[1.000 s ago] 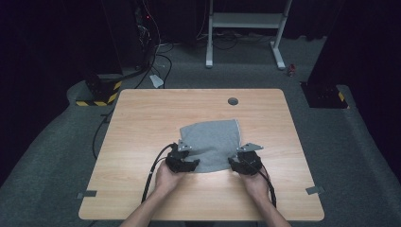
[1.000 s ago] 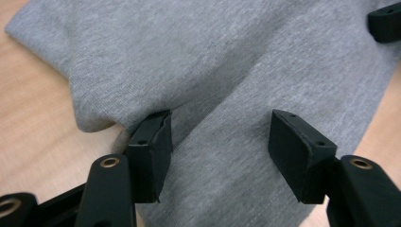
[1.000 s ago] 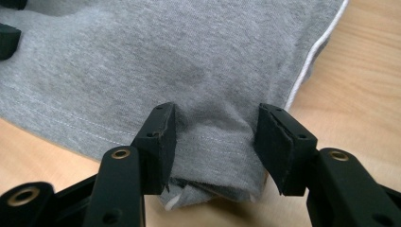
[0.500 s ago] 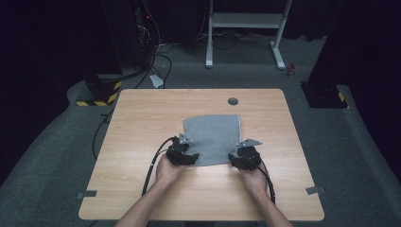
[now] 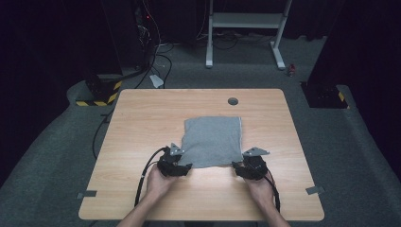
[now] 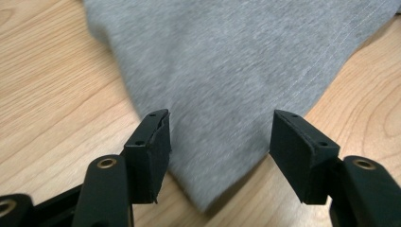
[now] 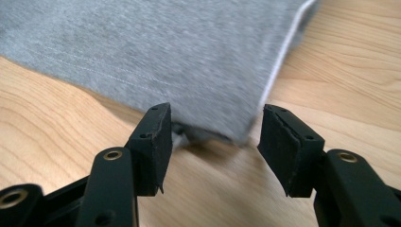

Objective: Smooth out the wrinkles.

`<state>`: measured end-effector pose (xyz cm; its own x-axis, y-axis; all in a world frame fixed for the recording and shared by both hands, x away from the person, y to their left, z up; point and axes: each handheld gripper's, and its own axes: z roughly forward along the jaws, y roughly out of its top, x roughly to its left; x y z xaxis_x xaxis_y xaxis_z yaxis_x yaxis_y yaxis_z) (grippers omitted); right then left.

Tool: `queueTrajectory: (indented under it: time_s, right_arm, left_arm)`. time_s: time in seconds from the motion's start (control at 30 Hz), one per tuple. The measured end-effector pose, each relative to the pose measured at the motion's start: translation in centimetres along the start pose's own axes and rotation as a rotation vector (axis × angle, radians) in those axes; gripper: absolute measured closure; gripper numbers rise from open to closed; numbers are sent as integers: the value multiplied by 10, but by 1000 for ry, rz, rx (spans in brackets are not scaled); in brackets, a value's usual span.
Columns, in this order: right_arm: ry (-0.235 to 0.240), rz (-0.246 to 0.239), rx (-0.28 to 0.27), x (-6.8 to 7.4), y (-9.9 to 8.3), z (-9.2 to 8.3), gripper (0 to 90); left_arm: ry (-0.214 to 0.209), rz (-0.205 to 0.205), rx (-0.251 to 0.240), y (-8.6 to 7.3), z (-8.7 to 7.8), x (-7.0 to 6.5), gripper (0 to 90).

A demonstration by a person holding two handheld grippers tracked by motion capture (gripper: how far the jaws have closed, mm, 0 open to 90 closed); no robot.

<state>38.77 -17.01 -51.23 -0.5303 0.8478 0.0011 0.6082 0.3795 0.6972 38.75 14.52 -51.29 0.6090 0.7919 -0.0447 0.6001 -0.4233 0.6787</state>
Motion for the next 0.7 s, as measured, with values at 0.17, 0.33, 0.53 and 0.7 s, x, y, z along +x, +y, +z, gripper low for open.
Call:
queueTrajectory:
  time_s: [0.17,0.33,0.53,0.7]
  right_arm:
    - [-1,27,-36,-6,-5,-13,446]
    - [-4,56,-65,-14,-5,-23,445]
    - [-13,89,-94,-23,-8,-31,442]
    - [-22,123,-113,-32,-12,-39,437]
  left_arm:
    - [-6,-35,-34,-5,-9,6,388]
    - [-2,-59,-72,-7,-20,11,388]
    - [16,-85,-96,-10,-31,19,389]
    - [29,-109,-111,-14,-38,27,388]
